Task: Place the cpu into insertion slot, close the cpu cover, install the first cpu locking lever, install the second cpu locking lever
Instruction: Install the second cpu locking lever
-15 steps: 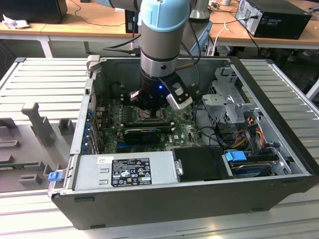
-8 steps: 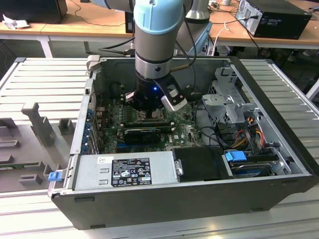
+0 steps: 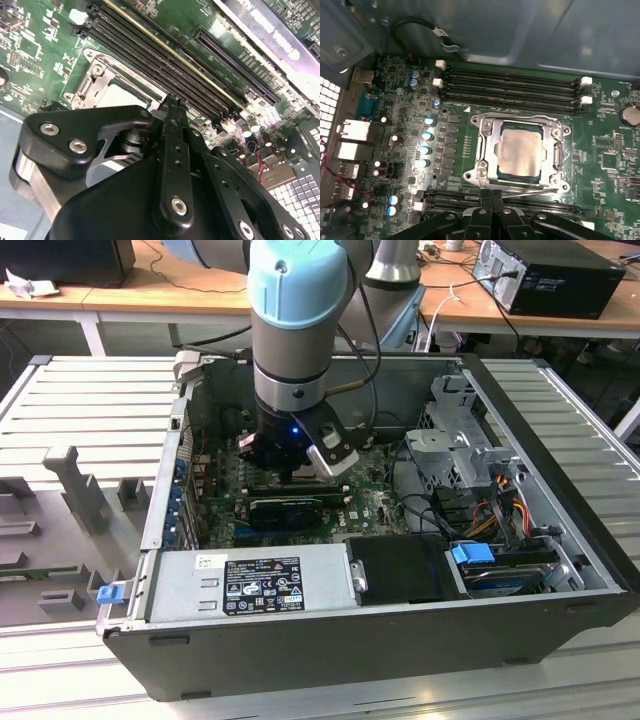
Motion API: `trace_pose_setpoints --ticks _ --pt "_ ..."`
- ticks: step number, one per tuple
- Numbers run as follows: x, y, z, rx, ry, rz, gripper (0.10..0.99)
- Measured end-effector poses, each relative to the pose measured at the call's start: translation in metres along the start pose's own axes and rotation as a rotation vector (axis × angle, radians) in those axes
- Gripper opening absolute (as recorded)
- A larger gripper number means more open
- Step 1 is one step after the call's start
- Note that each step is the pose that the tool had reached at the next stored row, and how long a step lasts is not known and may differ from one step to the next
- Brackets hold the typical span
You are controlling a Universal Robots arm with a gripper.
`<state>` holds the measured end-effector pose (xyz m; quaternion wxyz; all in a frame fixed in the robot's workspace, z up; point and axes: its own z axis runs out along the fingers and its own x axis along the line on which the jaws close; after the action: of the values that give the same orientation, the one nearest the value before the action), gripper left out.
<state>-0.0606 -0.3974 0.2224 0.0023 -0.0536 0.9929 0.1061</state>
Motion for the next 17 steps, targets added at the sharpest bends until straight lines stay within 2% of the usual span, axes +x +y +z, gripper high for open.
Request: trace_pose_setpoints --ticks 2,6,7,9,11,12,14,17 --pt "0.0021 -0.0012 0.0025 -0.009 -0.0011 0.0 0.106" --pt "0.0039 -0.0025 0.0087 -0.01 -0.0011 0.0 0.106" --pt "0.0051 -0.0033 0.0129 -0.011 -0.0011 0.0 0.106" --pt "0.0101 -0.0045 0.0141 -0.026 -0.0028 0.0 0.106" --pt "0.0107 -0.0048 0.0154 -0.033 -0.0034 0.0 0.106" --pt "0.011 -0.0049 0.0157 -0.041 -0.0042 0.0 0.106" --pt "0.0111 -0.0052 0.0182 -0.05 -0.0055 0.0 0.106" --pt "0.0124 -0.0055 0.0196 -0.059 -0.0062 0.0 0.106"
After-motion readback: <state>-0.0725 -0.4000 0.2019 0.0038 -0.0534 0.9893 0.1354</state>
